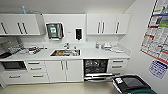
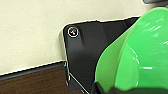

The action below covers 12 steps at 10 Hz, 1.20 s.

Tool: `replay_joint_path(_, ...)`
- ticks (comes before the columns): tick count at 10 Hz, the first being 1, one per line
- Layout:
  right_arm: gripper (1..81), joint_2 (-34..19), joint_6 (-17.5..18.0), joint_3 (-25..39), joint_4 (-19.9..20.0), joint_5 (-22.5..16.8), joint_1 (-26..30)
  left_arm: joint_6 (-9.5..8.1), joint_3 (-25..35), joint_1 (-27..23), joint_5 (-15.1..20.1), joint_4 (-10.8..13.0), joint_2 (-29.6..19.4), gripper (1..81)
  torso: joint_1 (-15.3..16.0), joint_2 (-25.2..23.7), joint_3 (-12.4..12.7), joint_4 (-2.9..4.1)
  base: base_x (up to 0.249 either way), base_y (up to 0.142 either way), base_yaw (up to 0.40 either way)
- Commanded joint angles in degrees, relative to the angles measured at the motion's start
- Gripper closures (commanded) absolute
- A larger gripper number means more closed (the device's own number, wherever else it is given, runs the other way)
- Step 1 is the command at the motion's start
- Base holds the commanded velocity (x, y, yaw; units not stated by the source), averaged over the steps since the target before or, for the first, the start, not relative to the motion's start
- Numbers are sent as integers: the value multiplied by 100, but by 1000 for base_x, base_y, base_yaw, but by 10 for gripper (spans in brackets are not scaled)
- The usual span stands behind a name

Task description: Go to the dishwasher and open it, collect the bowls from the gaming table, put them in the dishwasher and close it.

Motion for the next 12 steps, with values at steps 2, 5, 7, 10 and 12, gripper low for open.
replay_joint_path(2, 811, -95, -25, -42, -21, -252, 179, 4, -45, -270, 197, -3, -98, 811, 1, 0, 0, 0, 107, 0, 0)
replay_joint_path(5, 811, -104, -25, -42, -12, -252, 179, 4, -45, -270, 197, -12, -89, 811, 1, 0, 0, 0, 108, 0, 0)
replay_joint_path(7, 811, -113, -25, -42, -12, -252, 179, 4, -37, -262, 197, -12, -80, 811, 1, 0, 0, 0, 116, 0, 0)
replay_joint_path(10, 811, -113, -25, -42, -13, -252, 188, 4, -45, -262, 197, -12, -89, 811, 1, -2, 0, 0, 141, 0, 0)
replay_joint_path(12, 811, -113, -25, -42, -12, -252, 179, -4, -45, -262, 197, -12, -80, 811, 1, 0, 0, 0, 147, 0, 0)
